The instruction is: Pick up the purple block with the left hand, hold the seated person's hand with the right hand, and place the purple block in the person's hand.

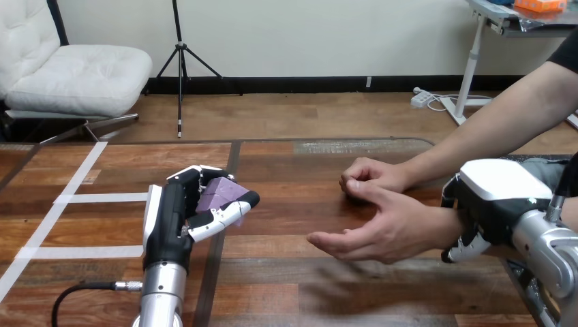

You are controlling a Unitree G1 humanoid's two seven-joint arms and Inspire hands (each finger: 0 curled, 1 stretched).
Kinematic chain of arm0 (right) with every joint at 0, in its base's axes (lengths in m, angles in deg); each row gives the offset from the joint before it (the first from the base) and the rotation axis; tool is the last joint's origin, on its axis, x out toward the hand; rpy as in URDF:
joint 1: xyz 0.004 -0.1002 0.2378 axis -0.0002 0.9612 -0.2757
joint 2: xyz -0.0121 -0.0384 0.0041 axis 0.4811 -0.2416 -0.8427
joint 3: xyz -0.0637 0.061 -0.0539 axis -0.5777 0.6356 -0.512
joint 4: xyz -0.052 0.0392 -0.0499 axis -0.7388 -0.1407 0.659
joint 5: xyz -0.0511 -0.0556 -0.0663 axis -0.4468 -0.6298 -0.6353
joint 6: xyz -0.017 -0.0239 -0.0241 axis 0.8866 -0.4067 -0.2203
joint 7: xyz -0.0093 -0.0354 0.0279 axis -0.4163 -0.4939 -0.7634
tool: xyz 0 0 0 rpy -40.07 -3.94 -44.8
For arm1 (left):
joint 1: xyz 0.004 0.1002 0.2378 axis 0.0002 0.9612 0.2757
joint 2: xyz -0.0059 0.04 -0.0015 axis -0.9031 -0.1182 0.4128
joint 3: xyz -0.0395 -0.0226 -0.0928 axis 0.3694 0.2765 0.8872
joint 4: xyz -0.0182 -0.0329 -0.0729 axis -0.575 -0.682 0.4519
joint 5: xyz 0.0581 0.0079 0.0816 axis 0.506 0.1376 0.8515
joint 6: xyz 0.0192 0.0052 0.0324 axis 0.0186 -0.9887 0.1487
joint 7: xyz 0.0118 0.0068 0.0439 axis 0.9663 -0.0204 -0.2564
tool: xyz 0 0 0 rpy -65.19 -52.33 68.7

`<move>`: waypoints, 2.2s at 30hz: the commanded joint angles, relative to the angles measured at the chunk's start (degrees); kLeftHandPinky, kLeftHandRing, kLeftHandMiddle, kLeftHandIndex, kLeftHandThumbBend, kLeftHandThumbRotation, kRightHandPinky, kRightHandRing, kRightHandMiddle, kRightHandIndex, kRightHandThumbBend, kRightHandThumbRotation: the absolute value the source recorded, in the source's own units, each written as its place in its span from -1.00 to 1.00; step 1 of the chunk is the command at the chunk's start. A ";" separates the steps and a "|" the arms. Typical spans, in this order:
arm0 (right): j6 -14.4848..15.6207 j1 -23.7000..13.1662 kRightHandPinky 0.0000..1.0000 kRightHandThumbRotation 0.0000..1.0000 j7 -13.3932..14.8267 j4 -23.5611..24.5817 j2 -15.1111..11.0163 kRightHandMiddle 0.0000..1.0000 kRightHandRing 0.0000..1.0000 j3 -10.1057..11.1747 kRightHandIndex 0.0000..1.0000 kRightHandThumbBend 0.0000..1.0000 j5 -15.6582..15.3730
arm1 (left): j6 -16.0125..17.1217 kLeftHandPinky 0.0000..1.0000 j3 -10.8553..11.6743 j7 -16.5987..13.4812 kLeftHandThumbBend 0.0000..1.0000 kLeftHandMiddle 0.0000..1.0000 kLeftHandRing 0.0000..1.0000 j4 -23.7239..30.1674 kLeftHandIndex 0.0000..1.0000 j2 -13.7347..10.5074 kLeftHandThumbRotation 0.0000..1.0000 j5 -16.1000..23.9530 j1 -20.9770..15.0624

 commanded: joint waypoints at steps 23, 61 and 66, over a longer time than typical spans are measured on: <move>-1.74 -5.07 -0.30 -1.00 0.78 2.47 -2.29 0.00 -0.14 1.85 0.03 0.57 -0.87 | -4.63 -0.43 0.57 8.66 0.52 -0.13 -0.30 3.30 -0.09 3.41 -1.00 -6.01 -8.16; -2.65 -7.78 -0.34 -1.00 0.33 2.45 -1.03 -0.05 -0.18 0.64 0.05 0.62 -2.14 | -9.63 -0.42 -0.49 12.02 0.63 -0.14 -0.30 2.36 -0.09 6.85 -1.00 -6.83 -15.37; -2.82 -7.70 -0.34 -1.00 0.82 2.60 -0.65 -0.05 -0.18 0.96 0.03 0.62 -1.74 | -9.73 -0.42 -0.80 11.99 0.62 -0.14 -0.30 2.32 -0.09 7.20 -0.99 -6.56 -15.75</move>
